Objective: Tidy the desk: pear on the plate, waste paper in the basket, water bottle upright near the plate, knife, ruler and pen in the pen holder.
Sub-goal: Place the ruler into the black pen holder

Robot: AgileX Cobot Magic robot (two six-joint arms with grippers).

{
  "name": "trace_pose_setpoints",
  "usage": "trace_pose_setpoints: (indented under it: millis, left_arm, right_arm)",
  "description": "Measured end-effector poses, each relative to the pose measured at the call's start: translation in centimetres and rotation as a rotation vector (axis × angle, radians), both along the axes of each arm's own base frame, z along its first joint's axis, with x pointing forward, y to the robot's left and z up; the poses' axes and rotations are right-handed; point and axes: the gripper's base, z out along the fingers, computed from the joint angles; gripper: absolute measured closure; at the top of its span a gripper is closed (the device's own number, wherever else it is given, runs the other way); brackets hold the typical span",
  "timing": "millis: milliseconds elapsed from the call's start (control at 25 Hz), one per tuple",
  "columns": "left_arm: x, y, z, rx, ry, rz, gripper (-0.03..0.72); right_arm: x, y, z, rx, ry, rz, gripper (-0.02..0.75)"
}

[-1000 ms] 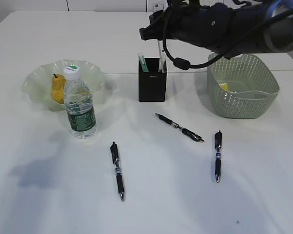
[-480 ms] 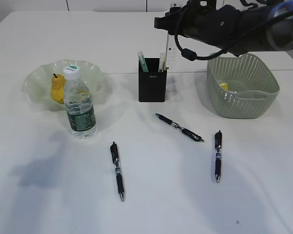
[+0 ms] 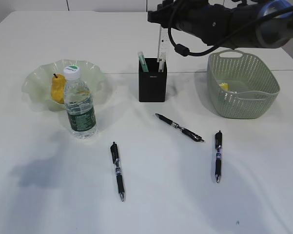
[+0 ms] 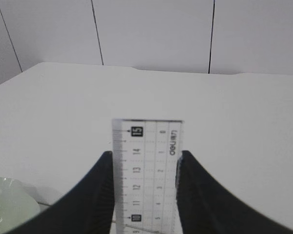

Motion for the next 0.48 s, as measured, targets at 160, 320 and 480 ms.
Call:
trace_pose_setpoints:
  millis: [160,320,480]
  left_arm:
    - [0.0,0.0,0.0,0.000,-0.001,0.000,0.347]
    - [0.0,0.0,0.0,0.000,-0.001,0.000,0.347]
    - [0.1,0.0,0.0,0.000,-0.009,0.001,0.347]
  right_arm:
    - [0.4,0.1,-0.8,0.019,0.012,-0.003,0.458]
    - [0.9,0.3,-1.8,0.025,0.027,-0.004,0.458]
    - [1.4,0.6,-2.2,0.003,0.016,0.007,0.458]
